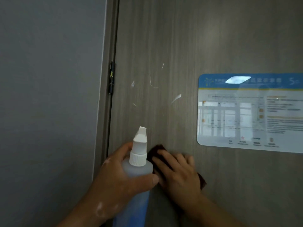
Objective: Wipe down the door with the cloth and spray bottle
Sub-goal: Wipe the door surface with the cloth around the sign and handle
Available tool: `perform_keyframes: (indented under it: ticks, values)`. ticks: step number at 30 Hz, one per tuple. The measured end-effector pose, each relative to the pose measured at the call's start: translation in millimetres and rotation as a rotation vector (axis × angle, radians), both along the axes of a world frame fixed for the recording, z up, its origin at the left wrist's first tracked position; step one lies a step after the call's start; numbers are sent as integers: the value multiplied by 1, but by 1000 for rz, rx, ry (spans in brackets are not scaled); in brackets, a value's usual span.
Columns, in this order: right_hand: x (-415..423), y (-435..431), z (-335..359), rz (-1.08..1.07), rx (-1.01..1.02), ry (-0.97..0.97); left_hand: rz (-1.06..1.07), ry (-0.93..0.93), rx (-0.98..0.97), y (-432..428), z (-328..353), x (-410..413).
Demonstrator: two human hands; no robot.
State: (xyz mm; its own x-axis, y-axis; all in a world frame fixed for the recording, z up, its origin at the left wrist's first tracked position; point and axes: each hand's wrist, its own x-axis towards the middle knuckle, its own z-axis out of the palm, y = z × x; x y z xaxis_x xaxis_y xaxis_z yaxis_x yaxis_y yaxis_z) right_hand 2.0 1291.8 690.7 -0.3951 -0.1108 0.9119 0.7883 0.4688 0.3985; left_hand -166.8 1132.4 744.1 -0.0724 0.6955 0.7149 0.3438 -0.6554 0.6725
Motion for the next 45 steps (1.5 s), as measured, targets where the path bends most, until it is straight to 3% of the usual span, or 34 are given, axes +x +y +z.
perform_keyframes:
  ticks: [4, 6, 9, 13, 16, 23, 25, 29, 32, 39, 45]
  values:
    - [-9, 8, 97, -86, 44, 258, 90, 39, 51, 2, 9, 0]
    - [-16, 9, 109, -66, 47, 337, 110, 50, 60, 5, 13, 1]
    - [-21, 10, 62, -6, 64, 284, 124, 58, 77, 6, 17, 5]
    - [-13, 5, -22, 118, 67, 24, 56, 49, 62, 6, 20, 13]
    - [-8, 3, -11, 138, 87, -69, 19, 78, 80, 6, 26, 21]
    - [-16, 12, 102, -31, 51, 361, -20, 78, 75, 10, 45, 27]
    - [-21, 13, 84, 4, 30, 354, -32, 66, 81, 10, 46, 28]
    - [-19, 13, 1, 152, 58, 162, -31, 56, 96, 11, 42, 30]
    - [-11, 9, -4, 175, 85, 26, -40, 59, 107, 12, 44, 32]
    - [-9, 8, 93, -8, -48, 375, -94, 61, 94, 9, 55, 37]
    - [-10, 8, 15, 115, 24, 259, -95, 43, 76, 14, 50, 36]
